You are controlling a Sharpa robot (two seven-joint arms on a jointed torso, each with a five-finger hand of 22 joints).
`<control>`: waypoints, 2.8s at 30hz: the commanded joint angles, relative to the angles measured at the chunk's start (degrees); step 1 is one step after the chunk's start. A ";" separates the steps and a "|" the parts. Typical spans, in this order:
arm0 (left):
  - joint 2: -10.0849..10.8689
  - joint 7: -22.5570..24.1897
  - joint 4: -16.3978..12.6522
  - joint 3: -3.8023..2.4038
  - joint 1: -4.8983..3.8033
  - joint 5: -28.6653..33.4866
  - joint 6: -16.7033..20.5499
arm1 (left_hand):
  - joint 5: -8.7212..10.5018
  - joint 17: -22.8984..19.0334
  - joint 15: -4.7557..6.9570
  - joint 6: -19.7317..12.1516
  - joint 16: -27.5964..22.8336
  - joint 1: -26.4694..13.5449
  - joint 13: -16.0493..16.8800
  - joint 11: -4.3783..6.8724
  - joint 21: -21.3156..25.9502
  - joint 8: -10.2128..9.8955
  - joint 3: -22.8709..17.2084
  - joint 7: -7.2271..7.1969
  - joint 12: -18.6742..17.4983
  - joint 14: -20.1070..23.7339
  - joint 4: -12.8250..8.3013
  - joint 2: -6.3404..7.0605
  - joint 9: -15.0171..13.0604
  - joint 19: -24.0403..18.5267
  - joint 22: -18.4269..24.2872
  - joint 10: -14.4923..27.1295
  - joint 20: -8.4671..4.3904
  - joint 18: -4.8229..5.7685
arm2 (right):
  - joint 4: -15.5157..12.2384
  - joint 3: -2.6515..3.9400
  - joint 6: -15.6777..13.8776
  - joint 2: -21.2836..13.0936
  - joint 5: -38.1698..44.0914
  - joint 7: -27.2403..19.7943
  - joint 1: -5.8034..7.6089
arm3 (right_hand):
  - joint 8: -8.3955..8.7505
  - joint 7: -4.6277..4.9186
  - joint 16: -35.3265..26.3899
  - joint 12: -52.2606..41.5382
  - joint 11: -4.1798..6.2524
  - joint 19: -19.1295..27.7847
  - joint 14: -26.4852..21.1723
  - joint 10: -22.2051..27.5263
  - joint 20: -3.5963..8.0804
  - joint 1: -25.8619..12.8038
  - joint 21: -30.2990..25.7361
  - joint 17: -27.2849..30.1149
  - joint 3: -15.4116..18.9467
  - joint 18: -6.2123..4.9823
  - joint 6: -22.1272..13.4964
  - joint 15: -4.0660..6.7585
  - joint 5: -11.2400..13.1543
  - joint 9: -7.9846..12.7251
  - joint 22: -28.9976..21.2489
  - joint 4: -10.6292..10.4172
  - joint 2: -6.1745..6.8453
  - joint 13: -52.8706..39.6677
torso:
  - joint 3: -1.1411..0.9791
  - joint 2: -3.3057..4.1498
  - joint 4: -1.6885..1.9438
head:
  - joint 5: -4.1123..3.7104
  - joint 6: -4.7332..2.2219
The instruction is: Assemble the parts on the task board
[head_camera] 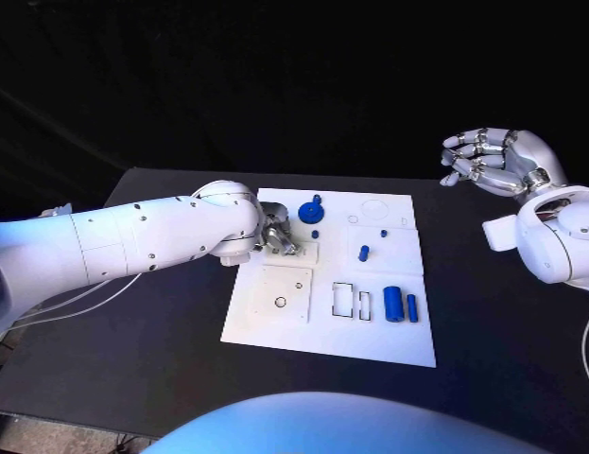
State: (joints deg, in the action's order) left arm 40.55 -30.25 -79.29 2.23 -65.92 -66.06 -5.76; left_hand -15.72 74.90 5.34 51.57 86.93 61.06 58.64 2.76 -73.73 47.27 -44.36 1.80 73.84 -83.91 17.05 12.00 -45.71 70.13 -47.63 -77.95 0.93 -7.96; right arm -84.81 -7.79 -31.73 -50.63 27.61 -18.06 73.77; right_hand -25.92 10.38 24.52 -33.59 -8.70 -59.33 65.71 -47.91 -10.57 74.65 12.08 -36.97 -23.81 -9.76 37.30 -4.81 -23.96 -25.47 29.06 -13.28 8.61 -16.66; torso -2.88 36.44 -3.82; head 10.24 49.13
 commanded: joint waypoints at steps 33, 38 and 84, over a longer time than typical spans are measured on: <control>-1.74 -3.03 3.40 0.02 -2.59 7.76 -8.28 | 2.13 8.57 0.44 0.07 0.29 -3.11 -0.44 -0.01 0.99 -0.94 -6.11 -0.64 -0.31 -4.45 -8.83 -1.49 -0.03 -0.10 1.04 0.22 -0.21 0.31 | 0.12 0.00 0.48 0.16 0.32 -0.24 -0.07 | -0.27 2.92 -0.35 -0.11 -0.27 -0.18 0.38 0.19 -0.23 -0.67 -0.28 -0.06 -0.33 -0.57 -0.07 0.01 -0.20 0.05 -0.06 -0.13 -0.13 0.06 | 0.07 0.01 0.11 | -0.30 -0.17; -1.85 -3.15 3.56 0.02 -2.65 8.09 -8.69 | 2.13 8.57 0.47 -0.01 0.29 -2.79 -0.53 0.06 1.09 -1.02 -5.67 -0.72 -0.39 -4.44 -9.03 -1.56 -0.04 -0.12 1.15 0.31 -0.23 0.29 | 0.15 -0.01 0.55 0.17 0.32 -0.20 -0.07 | -0.27 2.92 -0.35 -0.11 -0.27 -0.18 0.38 0.19 -0.23 -0.67 -0.28 -0.06 -0.33 -0.57 -0.07 0.01 -0.20 0.05 -0.06 -0.13 -0.13 0.06 | 0.08 0.00 0.10 | -0.31 -0.17; -2.53 -1.49 3.29 0.03 -2.68 -1.51 -11.37 | 2.90 8.63 0.34 -0.43 0.29 2.20 -0.83 -0.10 0.96 -1.29 -6.29 -0.43 -0.74 -4.46 -12.67 -3.57 -0.28 0.41 0.38 0.49 -0.13 0.46 | 0.29 -0.03 0.58 0.20 0.32 -0.34 -0.31 | -0.36 2.91 -0.65 -0.23 -0.26 -0.26 0.47 0.21 -0.24 -0.84 -0.38 -0.22 -0.39 -0.57 0.01 0.02 -0.41 0.17 -0.26 -0.07 -0.13 0.45 | 0.12 0.03 0.14 | -0.36 0.02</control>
State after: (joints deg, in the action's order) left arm 37.98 -31.81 -76.17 2.18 -68.66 -66.67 -14.76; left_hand -12.63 74.92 5.61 50.94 86.93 60.85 57.79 2.54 -72.44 45.78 -45.45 1.84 72.89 -84.04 9.93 10.32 -45.88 70.13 -47.21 -77.08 0.94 -7.96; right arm -84.53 -7.84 -31.67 -50.47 27.60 -18.01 73.49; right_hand -25.92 10.38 24.07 -33.59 -8.70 -59.33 65.71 -47.91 -10.57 74.34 12.08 -37.12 -23.81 -9.76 37.30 -4.80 -24.17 -25.36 28.85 -13.28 8.30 -16.28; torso -2.78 36.41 -3.73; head 9.90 49.13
